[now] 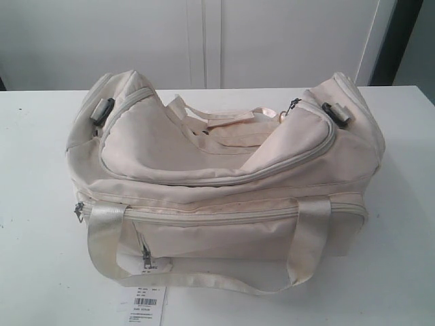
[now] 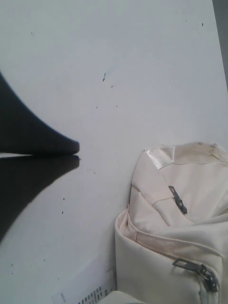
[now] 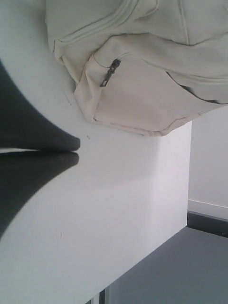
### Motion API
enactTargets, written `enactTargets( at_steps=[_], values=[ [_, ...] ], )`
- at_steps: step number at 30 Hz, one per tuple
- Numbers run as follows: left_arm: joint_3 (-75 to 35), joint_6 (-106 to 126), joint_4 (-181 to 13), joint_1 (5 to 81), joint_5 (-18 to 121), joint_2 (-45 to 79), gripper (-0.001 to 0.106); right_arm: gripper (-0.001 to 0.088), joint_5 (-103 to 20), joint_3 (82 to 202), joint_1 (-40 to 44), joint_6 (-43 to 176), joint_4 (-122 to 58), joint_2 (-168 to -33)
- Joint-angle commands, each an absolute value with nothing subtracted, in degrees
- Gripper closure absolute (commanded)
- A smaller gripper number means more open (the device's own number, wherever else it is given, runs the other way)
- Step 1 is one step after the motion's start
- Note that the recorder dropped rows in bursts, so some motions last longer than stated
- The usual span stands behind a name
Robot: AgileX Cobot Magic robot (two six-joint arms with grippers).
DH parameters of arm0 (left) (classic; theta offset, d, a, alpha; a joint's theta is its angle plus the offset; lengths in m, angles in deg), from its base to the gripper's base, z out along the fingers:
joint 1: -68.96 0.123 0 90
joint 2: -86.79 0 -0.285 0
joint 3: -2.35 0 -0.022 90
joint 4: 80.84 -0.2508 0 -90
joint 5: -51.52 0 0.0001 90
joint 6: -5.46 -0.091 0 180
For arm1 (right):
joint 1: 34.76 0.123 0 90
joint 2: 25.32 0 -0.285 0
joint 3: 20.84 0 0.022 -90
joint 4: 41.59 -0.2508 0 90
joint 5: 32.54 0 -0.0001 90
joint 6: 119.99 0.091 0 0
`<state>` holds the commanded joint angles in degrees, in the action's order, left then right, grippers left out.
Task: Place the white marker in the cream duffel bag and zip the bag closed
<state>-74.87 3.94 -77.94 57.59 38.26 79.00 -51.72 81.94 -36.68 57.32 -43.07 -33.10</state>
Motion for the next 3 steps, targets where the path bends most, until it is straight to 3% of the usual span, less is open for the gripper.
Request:
enactTargets(
  at_steps=[3],
  values=[
    [-74.9, 3.9, -77.9, 57.6, 38.3, 79.0, 0.105, 0.0868, -51.7, 81.9, -36.7, 57.3, -43.1, -33.1]
  ],
)
